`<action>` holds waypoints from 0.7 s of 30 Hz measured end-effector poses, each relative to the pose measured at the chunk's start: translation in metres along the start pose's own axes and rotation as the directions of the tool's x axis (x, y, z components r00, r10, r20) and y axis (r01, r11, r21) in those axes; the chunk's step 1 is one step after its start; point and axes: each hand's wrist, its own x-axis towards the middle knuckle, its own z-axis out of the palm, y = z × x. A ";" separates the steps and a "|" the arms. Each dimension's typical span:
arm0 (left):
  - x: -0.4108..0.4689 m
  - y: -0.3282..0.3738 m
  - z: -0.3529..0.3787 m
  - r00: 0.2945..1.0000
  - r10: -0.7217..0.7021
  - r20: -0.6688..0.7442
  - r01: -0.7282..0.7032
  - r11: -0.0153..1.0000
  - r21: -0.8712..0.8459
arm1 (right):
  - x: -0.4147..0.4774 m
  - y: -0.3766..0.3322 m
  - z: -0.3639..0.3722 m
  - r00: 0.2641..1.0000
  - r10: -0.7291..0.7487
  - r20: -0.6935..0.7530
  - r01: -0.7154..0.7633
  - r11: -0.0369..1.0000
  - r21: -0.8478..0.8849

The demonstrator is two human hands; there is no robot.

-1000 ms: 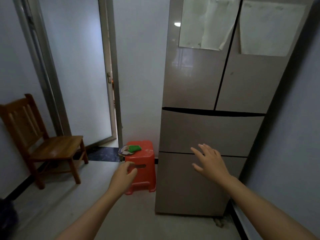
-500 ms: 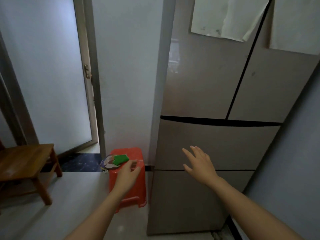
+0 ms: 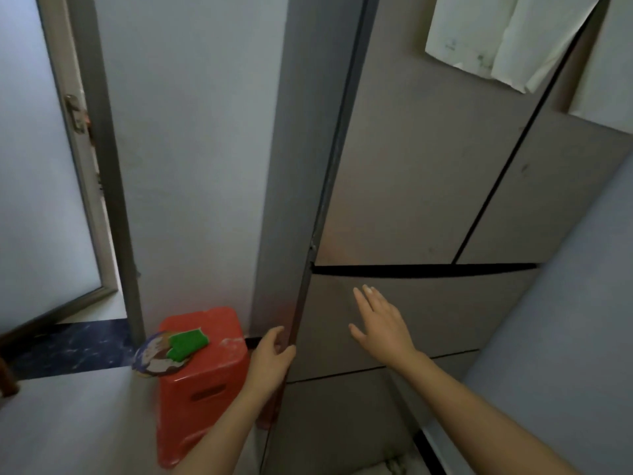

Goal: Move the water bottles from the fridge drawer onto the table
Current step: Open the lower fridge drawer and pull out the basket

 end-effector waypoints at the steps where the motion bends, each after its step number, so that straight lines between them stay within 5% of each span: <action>1: 0.005 0.002 0.004 1.000 0.010 0.006 -0.010 1.000 -0.003 | 0.006 0.002 -0.001 1.000 0.005 -0.016 -0.005 1.000 -0.002; 12: 0.057 0.032 0.028 0.996 0.074 0.051 -0.073 0.997 -0.017 | 0.037 0.005 0.010 0.994 0.089 -0.056 -0.081 0.988 0.131; 21: 0.059 0.040 0.032 0.994 0.033 0.104 -0.013 0.982 -0.189 | 0.037 0.004 0.012 0.992 0.113 -0.062 -0.096 0.970 0.225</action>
